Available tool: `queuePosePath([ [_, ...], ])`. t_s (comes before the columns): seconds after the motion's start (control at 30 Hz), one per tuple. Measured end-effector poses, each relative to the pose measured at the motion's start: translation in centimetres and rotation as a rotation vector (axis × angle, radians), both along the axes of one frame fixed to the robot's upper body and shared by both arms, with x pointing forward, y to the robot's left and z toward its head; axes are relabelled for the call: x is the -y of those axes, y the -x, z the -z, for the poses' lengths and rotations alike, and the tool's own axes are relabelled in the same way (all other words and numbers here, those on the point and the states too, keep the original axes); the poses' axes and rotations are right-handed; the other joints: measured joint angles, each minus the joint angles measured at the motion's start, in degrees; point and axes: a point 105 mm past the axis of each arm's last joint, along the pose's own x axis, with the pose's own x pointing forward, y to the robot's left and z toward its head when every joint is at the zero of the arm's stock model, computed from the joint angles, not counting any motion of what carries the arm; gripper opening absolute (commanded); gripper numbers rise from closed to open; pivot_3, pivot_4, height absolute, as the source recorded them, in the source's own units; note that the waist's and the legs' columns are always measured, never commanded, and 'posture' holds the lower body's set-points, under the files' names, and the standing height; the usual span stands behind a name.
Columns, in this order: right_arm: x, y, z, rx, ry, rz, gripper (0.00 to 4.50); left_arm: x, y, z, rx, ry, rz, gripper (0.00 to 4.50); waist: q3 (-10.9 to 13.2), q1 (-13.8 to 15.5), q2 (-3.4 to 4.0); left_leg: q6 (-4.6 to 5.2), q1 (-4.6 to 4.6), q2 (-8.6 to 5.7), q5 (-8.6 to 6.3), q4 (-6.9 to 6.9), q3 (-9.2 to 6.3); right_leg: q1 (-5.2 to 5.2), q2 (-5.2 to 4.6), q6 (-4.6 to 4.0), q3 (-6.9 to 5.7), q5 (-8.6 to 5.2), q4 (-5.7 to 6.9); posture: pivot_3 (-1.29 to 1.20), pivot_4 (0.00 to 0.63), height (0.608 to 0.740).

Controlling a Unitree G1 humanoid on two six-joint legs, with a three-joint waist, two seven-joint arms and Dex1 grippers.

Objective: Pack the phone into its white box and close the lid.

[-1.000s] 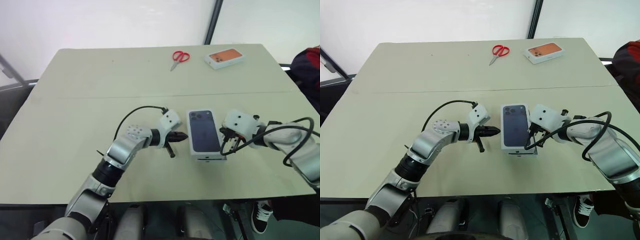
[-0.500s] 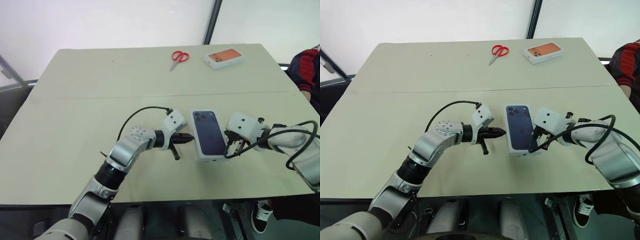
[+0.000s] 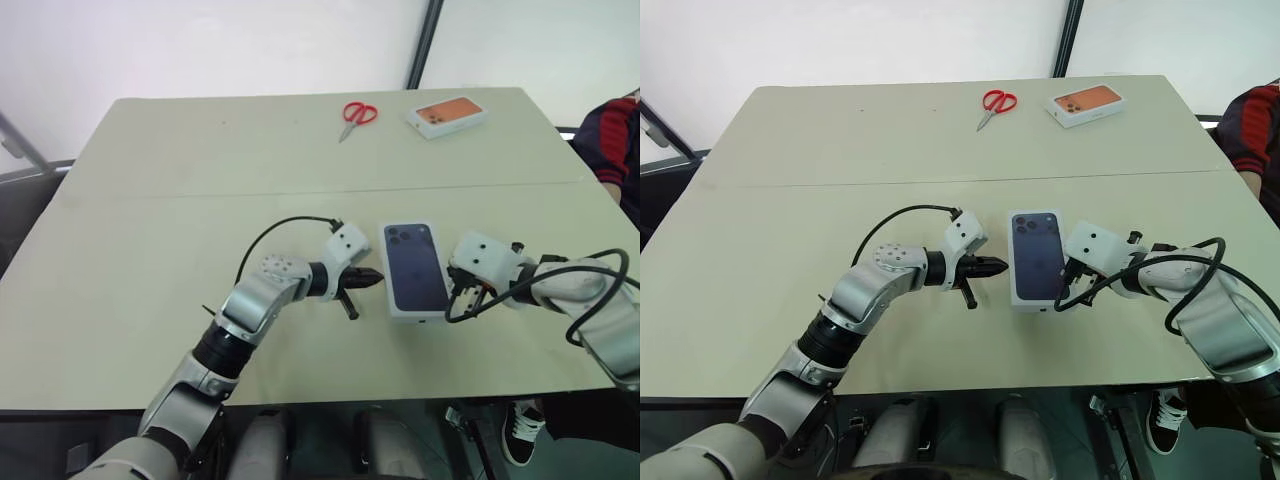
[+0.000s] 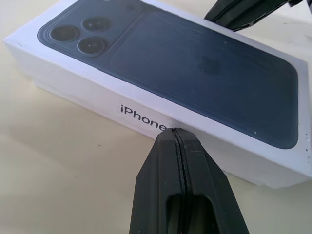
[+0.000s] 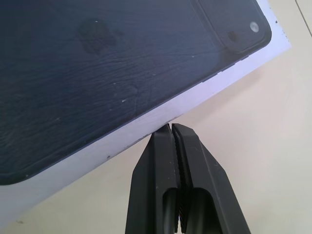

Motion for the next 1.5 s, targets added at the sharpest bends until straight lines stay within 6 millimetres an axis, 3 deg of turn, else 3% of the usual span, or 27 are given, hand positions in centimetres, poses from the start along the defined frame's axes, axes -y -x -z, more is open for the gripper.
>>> queuePosePath([
  [1.23,0.9,0.2,0.4,-0.006,0.016,0.038,0.08,0.6,0.0,-0.1,0.003,0.004,0.026,0.0,0.0,0.1,0.0,-0.01,0.0,-0.02,0.0,0.02,0.01,0.01,-0.02,0.0,0.0,0.0,0.01,0.0,0.15,0.74],
  [1.5,2.0,0.4,-2.0,0.042,0.021,0.018,0.08,-0.5,-0.3,0.2,0.006,-0.015,0.013,0.0,0.0,0.1,0.01,0.0,0.01,-0.01,0.0,0.02,0.01,0.02,-0.01,0.0,0.0,0.0,0.01,0.0,0.15,0.74],
])
